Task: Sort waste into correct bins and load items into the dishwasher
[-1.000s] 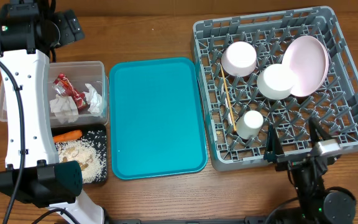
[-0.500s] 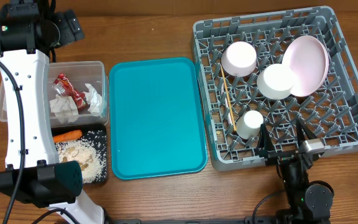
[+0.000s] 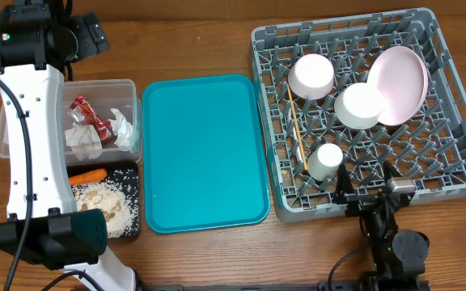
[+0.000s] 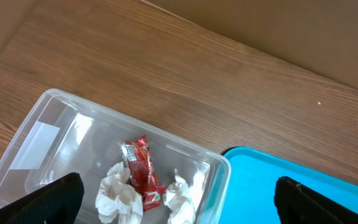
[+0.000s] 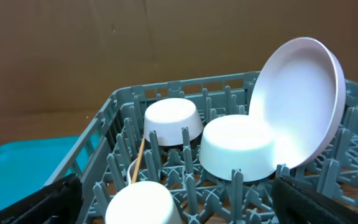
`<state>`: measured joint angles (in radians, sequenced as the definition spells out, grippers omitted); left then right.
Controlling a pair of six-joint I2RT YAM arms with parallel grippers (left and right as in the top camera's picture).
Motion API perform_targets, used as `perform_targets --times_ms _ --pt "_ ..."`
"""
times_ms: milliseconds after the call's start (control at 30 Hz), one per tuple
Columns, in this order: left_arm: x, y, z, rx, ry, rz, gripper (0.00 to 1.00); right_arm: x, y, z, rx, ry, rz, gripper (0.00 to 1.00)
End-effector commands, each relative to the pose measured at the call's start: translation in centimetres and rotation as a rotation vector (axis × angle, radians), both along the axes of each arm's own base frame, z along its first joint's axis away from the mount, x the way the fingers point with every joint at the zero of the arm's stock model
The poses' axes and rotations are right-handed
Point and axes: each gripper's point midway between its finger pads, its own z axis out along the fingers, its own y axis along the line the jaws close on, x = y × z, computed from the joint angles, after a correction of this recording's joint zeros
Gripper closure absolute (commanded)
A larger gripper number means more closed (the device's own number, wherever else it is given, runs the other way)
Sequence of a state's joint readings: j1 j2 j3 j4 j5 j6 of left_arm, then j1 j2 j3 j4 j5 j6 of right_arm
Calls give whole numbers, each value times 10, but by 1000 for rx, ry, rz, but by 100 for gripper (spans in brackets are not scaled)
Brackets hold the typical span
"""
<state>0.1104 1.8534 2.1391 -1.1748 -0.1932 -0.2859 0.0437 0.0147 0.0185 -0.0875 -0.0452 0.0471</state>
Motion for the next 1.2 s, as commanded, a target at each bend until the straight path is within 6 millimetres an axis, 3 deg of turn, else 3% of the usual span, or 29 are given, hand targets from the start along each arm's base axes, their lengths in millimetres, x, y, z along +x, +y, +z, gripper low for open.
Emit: perform_targets --times_ms 0,433,667,1167 --pt "-1 -2 15 -7 -42 2 0 0 -2 -1 -106 -18 -9 0" --pt "-1 -2 15 -7 -42 2 0 1 -10 -1 -155 -20 -34 0" --pt "-1 -2 15 -7 -42 2 0 1 -10 -1 -47 -12 -38 0" --pt "-1 -2 15 -7 -42 2 0 1 -10 -1 -47 -12 -38 0"
